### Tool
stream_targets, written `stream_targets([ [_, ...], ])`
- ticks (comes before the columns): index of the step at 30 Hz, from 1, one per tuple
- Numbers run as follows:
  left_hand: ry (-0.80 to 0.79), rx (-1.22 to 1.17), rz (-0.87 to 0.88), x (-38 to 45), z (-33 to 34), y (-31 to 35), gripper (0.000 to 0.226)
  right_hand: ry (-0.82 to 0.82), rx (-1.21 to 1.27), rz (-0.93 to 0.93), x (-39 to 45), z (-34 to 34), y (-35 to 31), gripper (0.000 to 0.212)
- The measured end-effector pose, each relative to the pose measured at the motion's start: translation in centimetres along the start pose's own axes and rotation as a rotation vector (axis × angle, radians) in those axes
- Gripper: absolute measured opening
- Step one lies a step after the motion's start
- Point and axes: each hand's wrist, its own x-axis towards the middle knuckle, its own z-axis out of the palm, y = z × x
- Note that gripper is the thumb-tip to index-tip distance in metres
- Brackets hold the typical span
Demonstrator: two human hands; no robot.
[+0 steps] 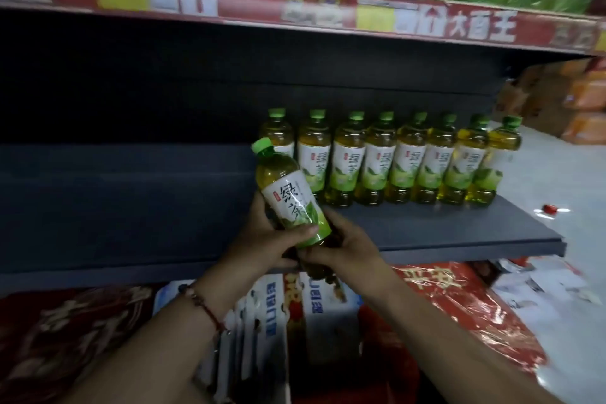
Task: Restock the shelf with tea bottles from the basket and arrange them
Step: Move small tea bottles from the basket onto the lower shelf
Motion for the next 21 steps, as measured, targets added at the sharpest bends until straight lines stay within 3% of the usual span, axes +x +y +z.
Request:
stream_targets([
  [6,0.134,-0.003,0.166,1.3,-4.9,-0.4,0.07,-0.051,-0.106,-0.2,4.5,4.5,-0.5,0.055],
  [12,0.326,0.215,0.296,3.3,-8.3,-1.6,0.1,-0.07,-0.148,-0.184,9.0,8.2,1.1,0.062],
  [21,0.424,0.331,0.301,6.5,-10.3,-2.6,0.064,0.089,-0.155,-0.174,12.0,11.6,2.7,0.046],
])
